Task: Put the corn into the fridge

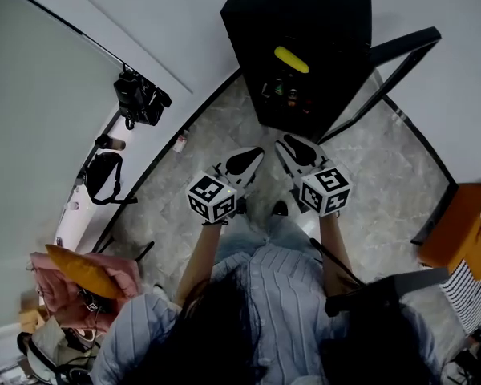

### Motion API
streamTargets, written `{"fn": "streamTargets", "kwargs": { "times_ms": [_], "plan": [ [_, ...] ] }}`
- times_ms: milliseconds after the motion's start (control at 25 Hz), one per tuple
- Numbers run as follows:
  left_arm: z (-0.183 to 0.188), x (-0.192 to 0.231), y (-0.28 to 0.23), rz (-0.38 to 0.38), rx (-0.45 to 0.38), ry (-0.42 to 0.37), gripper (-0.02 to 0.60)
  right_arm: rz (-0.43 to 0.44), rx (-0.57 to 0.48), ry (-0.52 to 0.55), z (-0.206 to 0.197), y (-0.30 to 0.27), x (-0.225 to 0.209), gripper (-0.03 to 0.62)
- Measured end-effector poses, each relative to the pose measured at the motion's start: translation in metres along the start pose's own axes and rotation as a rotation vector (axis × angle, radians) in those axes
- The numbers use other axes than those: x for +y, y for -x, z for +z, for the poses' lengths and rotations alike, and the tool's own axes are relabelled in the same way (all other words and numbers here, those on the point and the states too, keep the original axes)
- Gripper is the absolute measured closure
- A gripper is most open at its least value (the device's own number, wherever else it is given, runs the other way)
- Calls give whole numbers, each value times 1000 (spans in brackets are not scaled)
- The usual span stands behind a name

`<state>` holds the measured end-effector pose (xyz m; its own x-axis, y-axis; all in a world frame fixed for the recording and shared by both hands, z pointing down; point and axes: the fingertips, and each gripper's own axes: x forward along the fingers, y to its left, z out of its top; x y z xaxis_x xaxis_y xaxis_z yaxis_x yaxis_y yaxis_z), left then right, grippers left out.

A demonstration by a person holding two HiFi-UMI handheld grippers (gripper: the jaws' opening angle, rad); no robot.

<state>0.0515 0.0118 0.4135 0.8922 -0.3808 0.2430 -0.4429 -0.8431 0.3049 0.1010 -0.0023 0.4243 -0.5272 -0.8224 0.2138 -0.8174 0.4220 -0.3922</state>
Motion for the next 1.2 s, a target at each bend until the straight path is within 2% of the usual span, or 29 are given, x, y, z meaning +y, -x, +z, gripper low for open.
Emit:
{"fn": "streamTargets", "kwargs": {
  "times_ms": [320,880,1200],
  "plan": [
    [-13,5,27,3,26,8,574,-6,-13,-14,-7,-11,18,491],
    [-29,0,140,-9,-33,-9,574,-7,-10,41,-47,-10,140,514],
    [-62,-21,222,-22,-32,-7,574,-26,-16,58,-87,6,220,523]
  ]
}}
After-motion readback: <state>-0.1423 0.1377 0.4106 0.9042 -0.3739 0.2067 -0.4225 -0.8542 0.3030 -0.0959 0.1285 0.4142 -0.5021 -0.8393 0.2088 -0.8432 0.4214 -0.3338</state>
